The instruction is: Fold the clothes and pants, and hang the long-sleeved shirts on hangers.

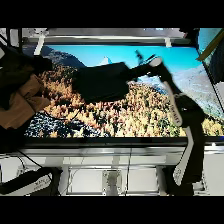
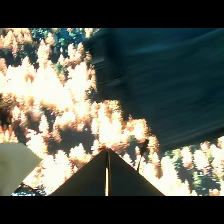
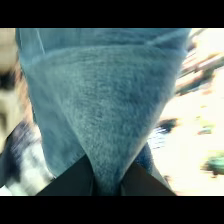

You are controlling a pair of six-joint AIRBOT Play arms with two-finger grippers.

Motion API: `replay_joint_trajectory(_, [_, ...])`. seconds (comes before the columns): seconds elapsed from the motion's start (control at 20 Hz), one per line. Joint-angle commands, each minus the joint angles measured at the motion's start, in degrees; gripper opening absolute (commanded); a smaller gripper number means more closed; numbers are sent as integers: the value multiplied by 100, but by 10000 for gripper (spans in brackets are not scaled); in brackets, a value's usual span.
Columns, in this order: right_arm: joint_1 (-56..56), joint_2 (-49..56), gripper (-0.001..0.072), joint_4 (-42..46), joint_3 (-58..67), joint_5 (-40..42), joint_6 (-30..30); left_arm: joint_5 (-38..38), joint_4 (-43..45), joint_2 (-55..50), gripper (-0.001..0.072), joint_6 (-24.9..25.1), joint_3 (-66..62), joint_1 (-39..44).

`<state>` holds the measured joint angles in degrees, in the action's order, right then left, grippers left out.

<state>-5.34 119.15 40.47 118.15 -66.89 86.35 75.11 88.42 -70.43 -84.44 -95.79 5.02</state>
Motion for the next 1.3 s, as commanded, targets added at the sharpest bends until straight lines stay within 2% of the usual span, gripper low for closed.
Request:
replay_joint_trajectory(0.0, [1143, -651, 30, 1025, 48, -459, 55, 68, 297, 4, 47, 2, 2, -2])
replay_joint_trajectory(0.25, [3110, -1414, 30, 2468, -92, -1617, 144, 72, 332, 2, 47, 0, 2, 0])
replay_joint_trajectory(0.45, [4485, -1928, 30, 3180, -234, -1812, 315, 90, 330, 2, 47, -22, 2, 0])
replay_joint_trajectory(0.65, [5700, -2581, 30, 3738, -1095, -2090, 247, 90, 328, -22, 47, -26, 2, 0])
replay_joint_trajectory(0.75, [6199, -3058, 30, 4074, -1906, -1902, 251, 90, 330, -48, 47, -190, 2, 0])
replay_joint_trajectory(0.85, [6822, -3755, 30, 4295, -3139, -1346, 251, 92, 330, -72, 47, -236, 2, 0])
replay_joint_trajectory(1.0, [7834, -4686, 30, 4341, -5093, -382, 240, 92, 330, -105, 48, -236, 2, 0])
replay_joint_trajectory(1.15, [8629, -5132, 31, 4341, -6323, -48, 94, 92, 330, -111, 47, -236, 2, 0])
replay_joint_trajectory(1.2, [8815, -5202, 64, 4336, -6516, -90, 96, 92, 330, -111, 47, -236, 2, 0])
replay_joint_trajectory(1.25, [8942, -5243, 291, 4319, -6568, -262, 96, 92, 330, -111, 47, -236, 2, 0])
